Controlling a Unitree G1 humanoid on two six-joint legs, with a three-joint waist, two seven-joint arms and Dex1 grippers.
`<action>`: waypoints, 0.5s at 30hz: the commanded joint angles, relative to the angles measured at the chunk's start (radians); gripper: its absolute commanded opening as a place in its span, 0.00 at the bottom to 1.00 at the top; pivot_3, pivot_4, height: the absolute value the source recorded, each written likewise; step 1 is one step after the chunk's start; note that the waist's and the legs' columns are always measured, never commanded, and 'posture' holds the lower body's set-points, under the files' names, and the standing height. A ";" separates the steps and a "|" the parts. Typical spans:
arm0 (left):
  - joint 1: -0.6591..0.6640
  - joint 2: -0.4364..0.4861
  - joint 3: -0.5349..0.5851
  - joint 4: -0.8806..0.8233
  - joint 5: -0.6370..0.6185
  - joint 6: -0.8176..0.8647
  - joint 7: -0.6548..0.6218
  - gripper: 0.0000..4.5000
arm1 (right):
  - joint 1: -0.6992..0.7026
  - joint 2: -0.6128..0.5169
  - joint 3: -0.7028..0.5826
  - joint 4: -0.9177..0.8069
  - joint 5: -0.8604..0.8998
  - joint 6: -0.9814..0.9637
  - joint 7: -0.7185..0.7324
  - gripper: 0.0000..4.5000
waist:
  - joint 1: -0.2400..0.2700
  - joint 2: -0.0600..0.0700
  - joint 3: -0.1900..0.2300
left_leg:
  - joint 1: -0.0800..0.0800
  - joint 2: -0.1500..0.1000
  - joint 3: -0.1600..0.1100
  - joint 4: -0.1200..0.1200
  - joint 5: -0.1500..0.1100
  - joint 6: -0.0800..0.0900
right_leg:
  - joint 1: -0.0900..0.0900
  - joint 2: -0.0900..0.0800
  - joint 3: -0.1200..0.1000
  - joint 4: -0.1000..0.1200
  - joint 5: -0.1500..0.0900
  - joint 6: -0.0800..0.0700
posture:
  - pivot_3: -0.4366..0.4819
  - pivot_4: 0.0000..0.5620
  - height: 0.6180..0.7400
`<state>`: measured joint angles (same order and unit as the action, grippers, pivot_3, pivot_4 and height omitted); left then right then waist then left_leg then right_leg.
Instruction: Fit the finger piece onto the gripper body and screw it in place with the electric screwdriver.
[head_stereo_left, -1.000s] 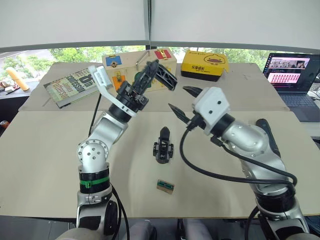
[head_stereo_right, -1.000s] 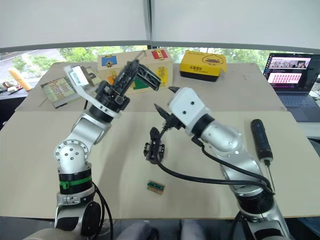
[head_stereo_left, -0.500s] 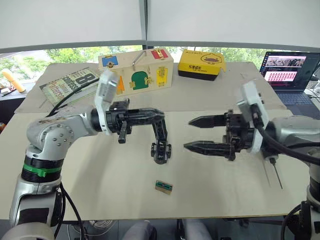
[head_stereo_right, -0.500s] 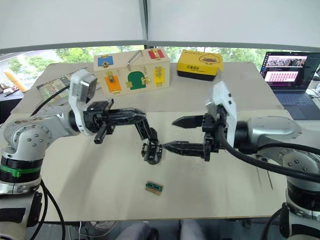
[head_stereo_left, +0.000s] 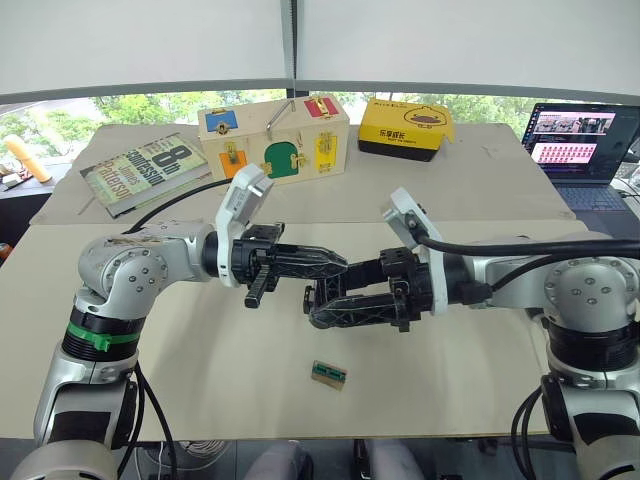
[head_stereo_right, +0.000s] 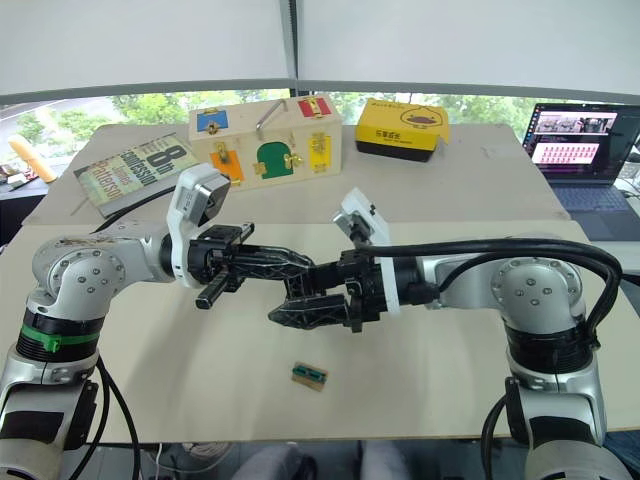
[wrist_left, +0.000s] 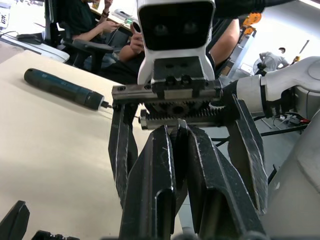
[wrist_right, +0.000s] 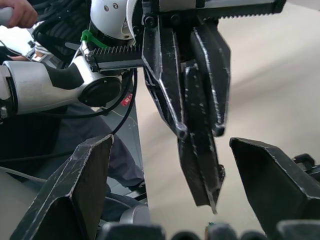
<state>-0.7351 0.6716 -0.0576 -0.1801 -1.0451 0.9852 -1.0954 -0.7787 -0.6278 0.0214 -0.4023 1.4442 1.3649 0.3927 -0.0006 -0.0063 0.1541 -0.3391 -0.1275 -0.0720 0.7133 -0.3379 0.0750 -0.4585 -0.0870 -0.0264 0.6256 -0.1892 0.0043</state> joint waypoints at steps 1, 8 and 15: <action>-0.005 -0.003 0.033 0.001 0.008 -0.007 -0.007 0.00 | -0.024 -0.005 -0.001 -0.023 0.038 -0.011 -0.009 0.92 | 0.000 0.000 0.000 | 0.000 0.000 0.000 0.000 0.000 0.000 | 0.000 0.000 0.000 0.000 0.000 0.000 | 0.48 0.27 1.00; 0.008 0.013 0.011 0.009 0.075 -0.016 -0.026 0.00 | -0.011 -0.009 0.007 -0.030 0.008 -0.026 -0.018 0.92 | -0.001 0.000 0.000 | 0.000 0.000 0.000 0.000 0.000 0.000 | 0.000 0.000 0.000 0.000 0.000 0.000 | 0.48 0.27 1.00; 0.009 -0.023 0.032 0.009 0.073 -0.001 -0.001 0.00 | -0.001 0.000 0.012 -0.038 -0.005 -0.033 -0.024 0.58 | 0.000 0.000 0.000 | 0.000 0.000 0.000 0.000 0.000 0.000 | 0.000 0.000 0.000 0.000 0.000 0.000 | 0.48 0.27 1.00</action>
<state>-0.7214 0.6546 -0.0558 -0.1612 -0.9702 0.9851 -1.1122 -0.7745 -0.6382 0.0348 -0.4034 1.4154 1.3589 0.3565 -0.0007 -0.0063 0.1541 -0.3392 -0.1273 -0.0721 0.7131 -0.3379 0.0750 -0.4586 -0.0868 -0.0262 0.6257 -0.1893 0.0043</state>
